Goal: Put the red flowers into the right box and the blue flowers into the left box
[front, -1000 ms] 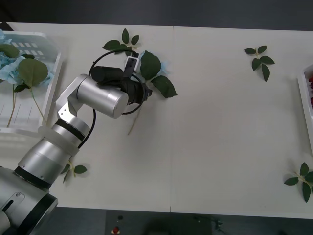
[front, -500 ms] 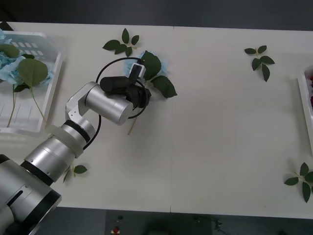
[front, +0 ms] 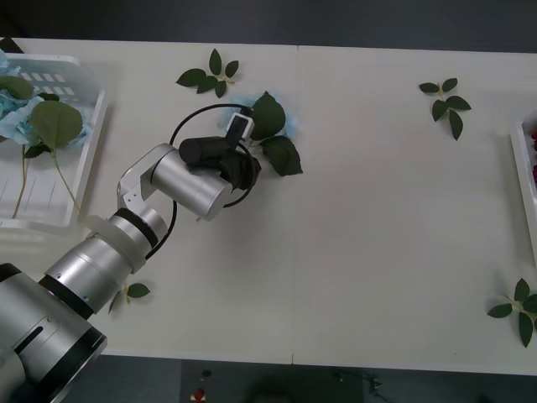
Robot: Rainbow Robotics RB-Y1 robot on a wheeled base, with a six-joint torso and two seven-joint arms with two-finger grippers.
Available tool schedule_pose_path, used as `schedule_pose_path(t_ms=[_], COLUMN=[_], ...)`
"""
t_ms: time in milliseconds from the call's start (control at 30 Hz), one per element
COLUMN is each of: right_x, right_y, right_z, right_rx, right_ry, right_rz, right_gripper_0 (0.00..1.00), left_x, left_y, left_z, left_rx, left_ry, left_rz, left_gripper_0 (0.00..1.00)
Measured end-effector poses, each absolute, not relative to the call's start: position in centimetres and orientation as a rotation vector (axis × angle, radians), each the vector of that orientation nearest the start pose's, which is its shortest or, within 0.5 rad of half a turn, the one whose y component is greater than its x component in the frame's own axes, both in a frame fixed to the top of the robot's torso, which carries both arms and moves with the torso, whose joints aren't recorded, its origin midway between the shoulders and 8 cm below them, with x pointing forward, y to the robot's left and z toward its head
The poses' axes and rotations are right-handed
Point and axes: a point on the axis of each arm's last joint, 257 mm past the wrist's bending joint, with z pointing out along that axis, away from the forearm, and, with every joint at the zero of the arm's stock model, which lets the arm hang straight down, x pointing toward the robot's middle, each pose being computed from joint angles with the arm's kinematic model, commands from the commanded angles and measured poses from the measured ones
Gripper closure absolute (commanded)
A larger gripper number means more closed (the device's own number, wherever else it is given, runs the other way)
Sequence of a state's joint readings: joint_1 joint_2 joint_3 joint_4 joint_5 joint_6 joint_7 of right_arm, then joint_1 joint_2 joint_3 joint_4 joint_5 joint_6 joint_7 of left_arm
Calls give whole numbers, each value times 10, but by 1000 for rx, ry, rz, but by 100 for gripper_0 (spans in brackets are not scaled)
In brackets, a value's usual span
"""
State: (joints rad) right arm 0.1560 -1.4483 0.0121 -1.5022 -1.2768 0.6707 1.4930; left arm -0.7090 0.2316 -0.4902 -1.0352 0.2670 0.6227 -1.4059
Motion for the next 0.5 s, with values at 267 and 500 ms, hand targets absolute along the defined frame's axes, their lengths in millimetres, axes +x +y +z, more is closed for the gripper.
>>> schedule_pose_path(t_ms=[267,500], right_x=[425,442], right_y=[-545,-448], right_z=[-185,-151], right_rx=[213,245], right_ry=[2446,2291], right_rz=[64,489], right_gripper_0=[0,0], left_x=[623,583], left_y=[85,130], left_z=[-296,-312], left_rx=[519,505], left_ry=[2113,2115], left_rz=[-70,-85], left_gripper_0=[100,100])
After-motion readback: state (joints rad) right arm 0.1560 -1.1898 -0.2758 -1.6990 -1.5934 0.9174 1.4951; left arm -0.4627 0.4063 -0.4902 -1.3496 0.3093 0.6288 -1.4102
